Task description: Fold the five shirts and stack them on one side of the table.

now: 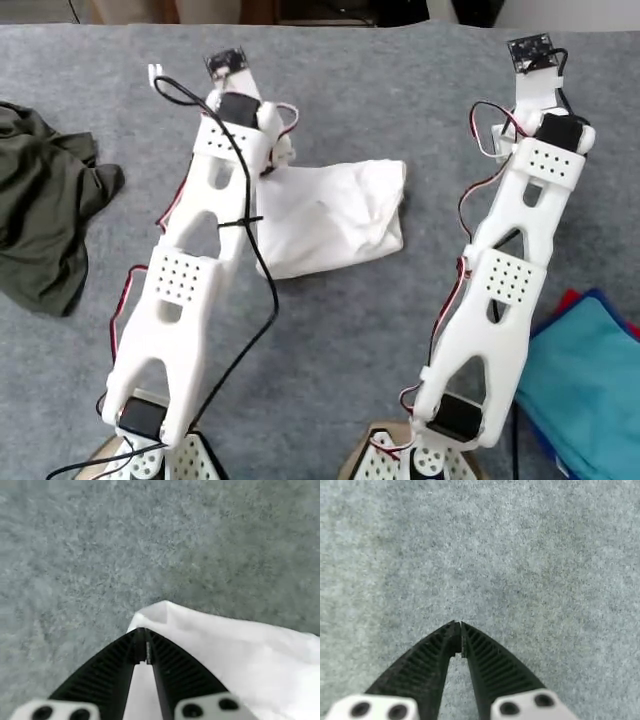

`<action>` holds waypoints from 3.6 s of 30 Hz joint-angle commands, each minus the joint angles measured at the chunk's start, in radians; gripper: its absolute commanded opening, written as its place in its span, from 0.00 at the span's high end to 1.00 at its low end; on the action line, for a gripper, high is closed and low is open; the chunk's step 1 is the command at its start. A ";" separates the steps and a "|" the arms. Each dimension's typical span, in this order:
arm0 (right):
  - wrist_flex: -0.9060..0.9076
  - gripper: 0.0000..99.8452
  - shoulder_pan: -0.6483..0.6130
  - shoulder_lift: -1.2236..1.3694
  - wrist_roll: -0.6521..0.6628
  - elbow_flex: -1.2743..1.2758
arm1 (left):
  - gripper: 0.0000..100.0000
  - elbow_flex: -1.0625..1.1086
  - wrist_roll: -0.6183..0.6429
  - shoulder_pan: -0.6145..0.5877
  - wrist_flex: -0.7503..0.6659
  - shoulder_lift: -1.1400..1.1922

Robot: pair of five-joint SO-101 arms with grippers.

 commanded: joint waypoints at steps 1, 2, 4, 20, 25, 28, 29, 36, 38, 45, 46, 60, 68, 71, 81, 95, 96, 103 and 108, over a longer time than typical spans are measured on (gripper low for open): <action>0.003 0.99 -0.021 -0.004 0.012 -0.041 | 0.98 0.005 -0.006 -0.002 -0.051 0.044; 0.003 0.99 -0.021 -0.004 0.012 -0.041 | 0.98 0.009 -0.006 -0.003 -0.049 0.064; 0.003 0.99 -0.021 -0.004 0.012 -0.041 | 0.98 0.002 -0.028 -0.026 -0.037 0.087; 0.261 0.99 -0.265 -0.154 0.183 -0.047 | 0.98 -0.031 -0.029 -0.147 0.005 0.096; 0.356 0.99 -0.354 -0.251 0.186 -0.036 | 0.98 -0.032 0.014 -0.176 0.006 0.091; 0.356 0.99 -0.363 -0.337 0.209 0.047 | 0.98 -0.032 0.015 -0.176 0.011 0.091; 0.356 0.99 -0.371 -0.378 0.222 0.104 | 0.98 -0.046 0.017 -0.175 0.021 0.091; 0.354 0.90 -0.384 -0.757 0.322 0.642 | 0.98 -0.184 0.015 -0.117 0.140 0.102; 0.348 0.90 -0.387 -0.845 0.331 0.783 | 0.98 -0.187 0.015 -0.092 0.155 0.091; 0.331 0.90 -0.452 -1.090 0.384 1.204 | 0.98 -0.345 -0.035 -0.216 0.163 0.090; 0.315 0.90 -0.460 -1.125 0.388 1.251 | 0.98 -0.339 -0.046 -0.259 0.163 0.084; 0.023 0.77 -0.550 -1.237 0.410 1.704 | 0.98 -0.325 -0.006 -0.525 -0.072 0.170; -0.048 0.78 -0.700 -1.237 0.324 1.709 | 0.98 -0.333 -0.002 -0.523 -0.086 0.193; -0.103 0.78 -0.714 -1.237 0.319 1.721 | 0.98 -0.333 -0.005 -0.523 -0.086 0.193; -0.184 0.79 -0.679 -1.116 0.315 1.728 | 0.98 -0.333 -0.005 -0.522 -0.086 0.193; -0.192 1.00 -0.547 -1.135 0.387 1.758 | 0.98 -0.333 -0.006 -0.522 -0.086 0.193; -0.192 1.00 -0.536 -1.135 0.407 1.764 | 0.98 -0.333 -0.006 -0.522 -0.086 0.193; -0.195 1.00 -0.463 -1.184 0.572 1.844 | 0.98 -0.333 -0.006 -0.522 -0.086 0.193; -0.199 0.99 -0.412 -1.213 0.663 1.883 | 0.98 -0.333 -0.006 -0.522 -0.086 0.193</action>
